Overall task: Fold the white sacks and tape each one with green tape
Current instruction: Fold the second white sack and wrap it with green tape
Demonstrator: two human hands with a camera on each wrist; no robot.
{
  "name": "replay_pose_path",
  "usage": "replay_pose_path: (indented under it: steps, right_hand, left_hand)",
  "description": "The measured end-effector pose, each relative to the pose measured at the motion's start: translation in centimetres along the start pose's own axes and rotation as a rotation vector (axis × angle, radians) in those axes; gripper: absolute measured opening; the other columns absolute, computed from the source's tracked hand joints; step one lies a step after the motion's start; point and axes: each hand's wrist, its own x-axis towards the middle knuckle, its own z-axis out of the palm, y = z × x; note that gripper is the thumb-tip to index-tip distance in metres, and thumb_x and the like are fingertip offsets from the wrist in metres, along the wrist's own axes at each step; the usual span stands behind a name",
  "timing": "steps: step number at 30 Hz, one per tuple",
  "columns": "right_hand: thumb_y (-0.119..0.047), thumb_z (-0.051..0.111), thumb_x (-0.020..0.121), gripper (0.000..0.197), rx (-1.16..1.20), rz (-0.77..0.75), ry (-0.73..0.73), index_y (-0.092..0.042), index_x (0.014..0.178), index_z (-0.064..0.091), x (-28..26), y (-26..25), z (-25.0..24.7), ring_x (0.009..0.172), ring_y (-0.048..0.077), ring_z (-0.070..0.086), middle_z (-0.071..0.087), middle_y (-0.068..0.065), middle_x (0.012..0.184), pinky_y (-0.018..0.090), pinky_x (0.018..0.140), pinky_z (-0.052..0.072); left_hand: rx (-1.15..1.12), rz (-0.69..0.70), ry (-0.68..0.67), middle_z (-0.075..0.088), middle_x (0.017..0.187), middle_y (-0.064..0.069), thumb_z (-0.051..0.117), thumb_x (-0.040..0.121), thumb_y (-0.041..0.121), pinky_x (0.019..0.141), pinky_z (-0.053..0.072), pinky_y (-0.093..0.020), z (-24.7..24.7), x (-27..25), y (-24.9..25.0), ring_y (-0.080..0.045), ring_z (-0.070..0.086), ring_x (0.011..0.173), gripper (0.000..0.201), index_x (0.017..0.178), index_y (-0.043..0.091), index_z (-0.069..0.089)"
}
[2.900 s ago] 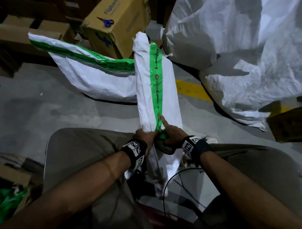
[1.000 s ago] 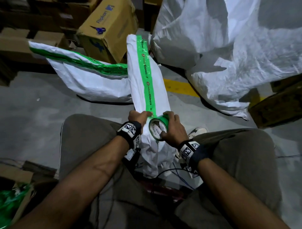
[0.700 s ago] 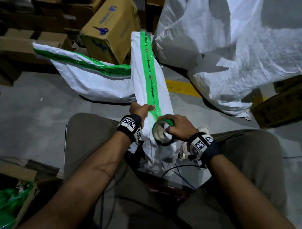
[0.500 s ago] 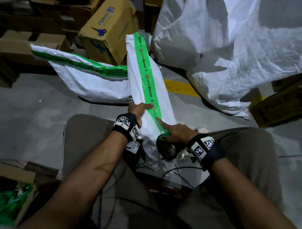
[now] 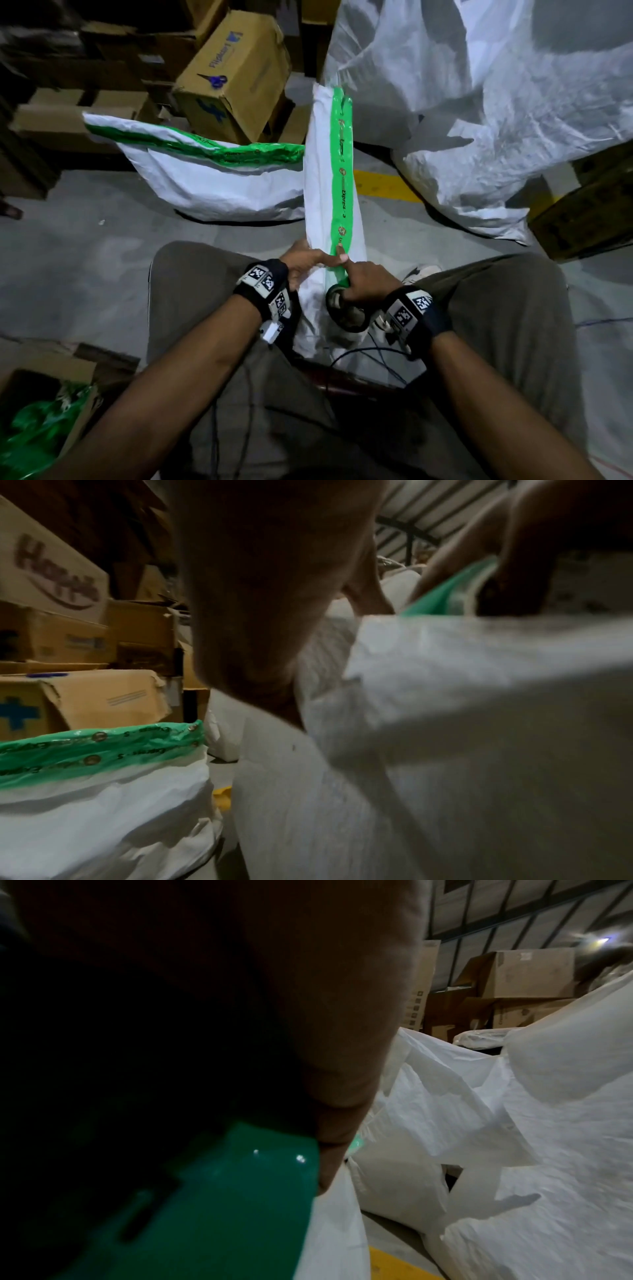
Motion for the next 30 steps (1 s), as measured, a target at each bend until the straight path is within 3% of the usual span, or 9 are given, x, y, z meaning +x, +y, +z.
replay_pose_path:
  steps: [2,4,6,8,13,17,21,26,30]
  right_hand:
    - [-0.033,0.056,0.086,0.086,0.03,0.026,-0.008,-0.016,0.159,0.016,-0.2,0.4,-0.5,0.115,0.038,0.058,0.059,0.022,0.129,0.037,0.09,0.047]
    - [-0.027,0.058,0.088,0.078,0.036,0.048,-0.004,-0.013,0.157,0.024,-0.4,0.8,-0.8,0.121,0.038,0.056,0.055,0.023,0.136,0.036,0.094,0.046]
    - [-0.028,0.057,0.092,0.075,0.043,0.058,0.014,-0.011,0.157,0.025,-0.6,1.1,-0.8,0.13,0.037,0.05,0.048,0.022,0.146,0.038,0.101,0.042]
    - [-0.027,0.058,0.092,0.073,0.064,0.075,0.038,-0.012,0.157,0.027,-0.8,1.3,-0.4,0.134,0.036,0.046,0.045,0.02,0.15,0.039,0.105,0.04]
    - [-0.021,0.064,0.084,0.076,0.221,0.096,0.149,-0.026,0.153,0.034,-1.3,1.8,0.2,0.125,0.038,0.051,0.05,0.02,0.134,0.038,0.099,0.041]
    - [-0.017,0.064,0.081,0.073,0.291,0.041,0.293,-0.03,0.148,0.037,-1.9,1.1,0.0,0.109,0.04,0.055,0.049,0.015,0.121,0.038,0.091,0.045]
    - [-0.02,0.062,0.083,0.083,0.269,0.04,0.41,-0.032,0.156,0.024,-1.9,0.4,-0.9,0.106,0.04,0.056,0.048,0.013,0.122,0.041,0.09,0.047]
    - [-0.037,0.06,0.083,0.098,0.094,0.09,0.188,-0.029,0.16,0.001,-1.6,1.7,-3.3,0.114,0.044,0.055,0.048,0.02,0.13,0.043,0.096,0.044]
    - [-0.056,0.033,0.066,0.106,-0.019,0.079,-0.046,-0.025,0.16,-0.007,-2.0,2.7,-3.3,0.117,0.04,0.058,0.057,0.026,0.132,0.038,0.088,0.04]
  left_hand:
    - [-0.019,0.007,0.064,0.073,0.112,-0.011,0.076,0.079,-0.009,0.074,0.059,-0.024,0.9,0.4,-0.9,-0.017,0.074,0.091,0.039,0.117,-0.003,0.067]
    - [-0.016,0.005,0.138,0.073,0.112,-0.015,0.083,0.072,-0.004,0.082,0.06,-0.033,1.2,1.3,-2.0,-0.024,0.074,0.098,0.047,0.116,-0.007,0.067]
    - [0.047,-0.009,0.251,0.076,0.105,-0.014,0.093,0.049,0.014,0.09,0.059,-0.048,0.7,3.6,-4.3,-0.029,0.074,0.099,0.069,0.112,-0.003,0.068]
    - [0.104,0.016,0.312,0.078,0.097,-0.008,0.089,0.034,0.026,0.086,0.059,-0.053,-0.1,6.2,-6.9,-0.026,0.075,0.091,0.072,0.102,0.007,0.072]
    - [0.189,0.079,0.456,0.077,0.089,-0.004,0.085,0.056,0.01,0.082,0.062,-0.045,0.6,4.0,-3.2,-0.021,0.074,0.082,0.028,0.081,0.015,0.072]
    - [0.089,0.166,0.564,0.078,0.086,-0.005,0.083,0.051,0.012,0.077,0.062,-0.05,-0.9,5.8,-2.4,-0.023,0.076,0.078,0.038,0.088,0.009,0.076]
    - [0.063,0.208,0.64,0.076,0.092,-0.011,0.082,0.068,0.001,0.071,0.062,-0.035,0.8,5.4,-0.2,-0.02,0.072,0.074,0.032,0.099,0.0,0.075]
    - [-0.008,0.175,0.667,0.077,0.085,-0.01,0.082,0.06,0.005,0.07,0.063,-0.047,2.6,7.1,0.4,-0.021,0.073,0.071,0.034,0.093,0.005,0.077]
    - [-0.057,0.204,0.61,0.077,0.083,-0.005,0.078,0.053,0.009,0.071,0.063,-0.048,4.3,8.6,0.7,-0.022,0.074,0.073,0.033,0.086,0.011,0.076]
